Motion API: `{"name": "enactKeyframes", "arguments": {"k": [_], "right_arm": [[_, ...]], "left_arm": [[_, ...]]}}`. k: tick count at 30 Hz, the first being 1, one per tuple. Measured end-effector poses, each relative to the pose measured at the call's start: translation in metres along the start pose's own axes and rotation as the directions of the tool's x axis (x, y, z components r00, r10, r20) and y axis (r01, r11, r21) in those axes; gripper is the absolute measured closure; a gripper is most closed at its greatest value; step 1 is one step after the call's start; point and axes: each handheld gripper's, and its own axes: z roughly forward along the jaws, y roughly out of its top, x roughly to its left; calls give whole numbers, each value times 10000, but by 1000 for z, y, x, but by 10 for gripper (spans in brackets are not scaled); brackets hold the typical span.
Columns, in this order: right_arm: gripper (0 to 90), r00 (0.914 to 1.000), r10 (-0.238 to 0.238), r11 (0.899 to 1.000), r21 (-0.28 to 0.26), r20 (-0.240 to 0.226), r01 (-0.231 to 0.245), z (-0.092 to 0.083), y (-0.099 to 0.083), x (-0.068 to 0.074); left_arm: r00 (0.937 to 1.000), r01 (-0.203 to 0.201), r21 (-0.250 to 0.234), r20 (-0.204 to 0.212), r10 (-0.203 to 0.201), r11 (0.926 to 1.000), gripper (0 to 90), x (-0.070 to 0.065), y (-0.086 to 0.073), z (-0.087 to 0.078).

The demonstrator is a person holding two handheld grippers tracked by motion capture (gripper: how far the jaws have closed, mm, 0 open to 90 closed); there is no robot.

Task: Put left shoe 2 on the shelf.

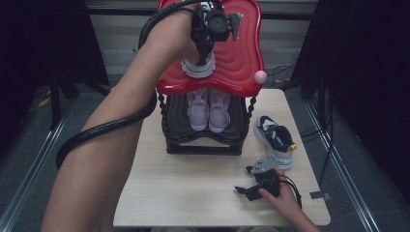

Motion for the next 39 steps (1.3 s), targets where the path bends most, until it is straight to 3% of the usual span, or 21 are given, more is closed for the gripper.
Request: {"name": "enactKeyframes", "arguments": {"k": [11, 16, 26, 33, 39], "right_arm": [[129, 10000, 1, 10000, 1, -1, -1, 0, 0, 0], [129, 10000, -1, 10000, 0, -1, 1, 0, 0, 0], [130, 10000, 0, 10000, -1, 0, 0, 0, 0, 0], [129, 10000, 0, 10000, -1, -2, 0, 0, 0, 0], [129, 10000, -3, 10000, -1, 0, 3, 0, 0, 0]], "left_arm": [[10000, -46, 46, -46, 46, 10000, 704, 3, -2, 3], [9999, 155, -75, -16, -155, 9999, 697, 4, -4, 4], [9997, 237, -13, -100, -237, 9997, 656, 5, -6, 2], [9990, 317, 8, -329, -316, 9995, 579, 7, -7, 2], [9938, 1084, -259, -220, -1090, 9938, 433, 9, -12, 2]]}}
